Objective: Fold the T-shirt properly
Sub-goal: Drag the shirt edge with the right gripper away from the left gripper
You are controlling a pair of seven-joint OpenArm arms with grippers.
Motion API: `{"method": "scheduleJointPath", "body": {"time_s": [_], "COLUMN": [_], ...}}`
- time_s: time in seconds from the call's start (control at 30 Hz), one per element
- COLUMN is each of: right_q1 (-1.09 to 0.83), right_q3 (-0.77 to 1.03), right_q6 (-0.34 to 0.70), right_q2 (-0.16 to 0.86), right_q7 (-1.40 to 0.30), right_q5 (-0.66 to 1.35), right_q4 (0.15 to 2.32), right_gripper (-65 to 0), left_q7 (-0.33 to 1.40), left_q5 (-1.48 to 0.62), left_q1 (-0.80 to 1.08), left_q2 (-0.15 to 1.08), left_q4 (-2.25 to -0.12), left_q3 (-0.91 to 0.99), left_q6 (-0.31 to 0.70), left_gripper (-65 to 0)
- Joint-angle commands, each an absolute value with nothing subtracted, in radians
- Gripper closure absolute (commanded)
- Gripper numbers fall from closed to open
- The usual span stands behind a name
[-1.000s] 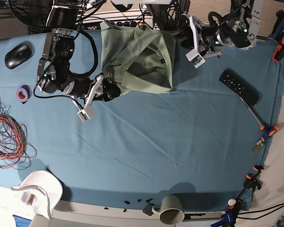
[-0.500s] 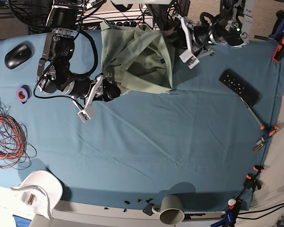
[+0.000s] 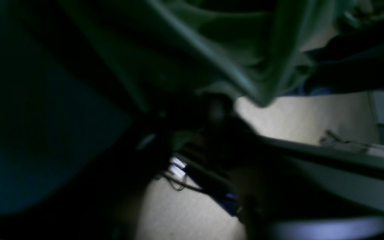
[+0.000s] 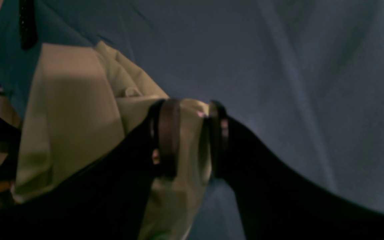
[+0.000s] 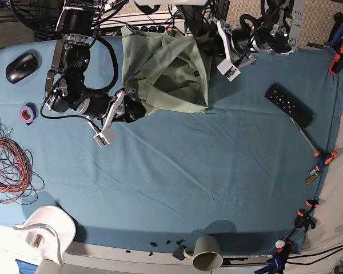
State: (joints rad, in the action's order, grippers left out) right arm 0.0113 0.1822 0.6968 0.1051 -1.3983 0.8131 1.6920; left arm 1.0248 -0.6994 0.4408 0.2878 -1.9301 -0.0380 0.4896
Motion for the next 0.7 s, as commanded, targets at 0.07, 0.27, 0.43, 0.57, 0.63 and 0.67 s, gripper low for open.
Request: {"method": "scheduleJointPath", "body": {"time_s": [0.07,0.27,0.43,0.57,0.63,0.67], "right_q1": [0.028,0.028,0.027,0.027,0.028,0.028], "right_q3": [0.187,0.252,0.336,0.373,0.374,0.374], "right_q6": [0.698,0.698,0.698,0.695,0.696,0.698], "right_q2": [0.114,0.113,0.113,0.113,0.113,0.113], "right_q7": [-1.377,-1.376,-1.377,-1.377,-1.377,-1.377], "right_q5": [0.838,0.842,0.842,0.842,0.841,0.841], "right_q4": [1.708,1.708,1.708,1.708,1.708,1.708], "right_gripper": [-7.4,0.0,0.0,0.0,0.0,0.0], "left_q7": [1.037,1.065,1.044,1.032,1.051,1.068], "left_q5": [-0.710,-0.706,-0.656,-0.638,-0.639,-0.639], "left_q1": [0.427,0.361,0.313,0.305,0.305,0.305], "left_q2": [0.295,0.319,0.335,0.336,0.336,0.336], "left_q4": [-1.939,-1.940,-1.939,-1.939,-1.939,-1.939], "left_q3": [-0.037,-0.036,-0.036,-0.036,-0.036,-0.036], "left_q6": [0.488,0.467,0.463,0.440,0.441,0.441], "left_gripper": [0.0,0.0,0.0,0.0,0.0,0.0]}}
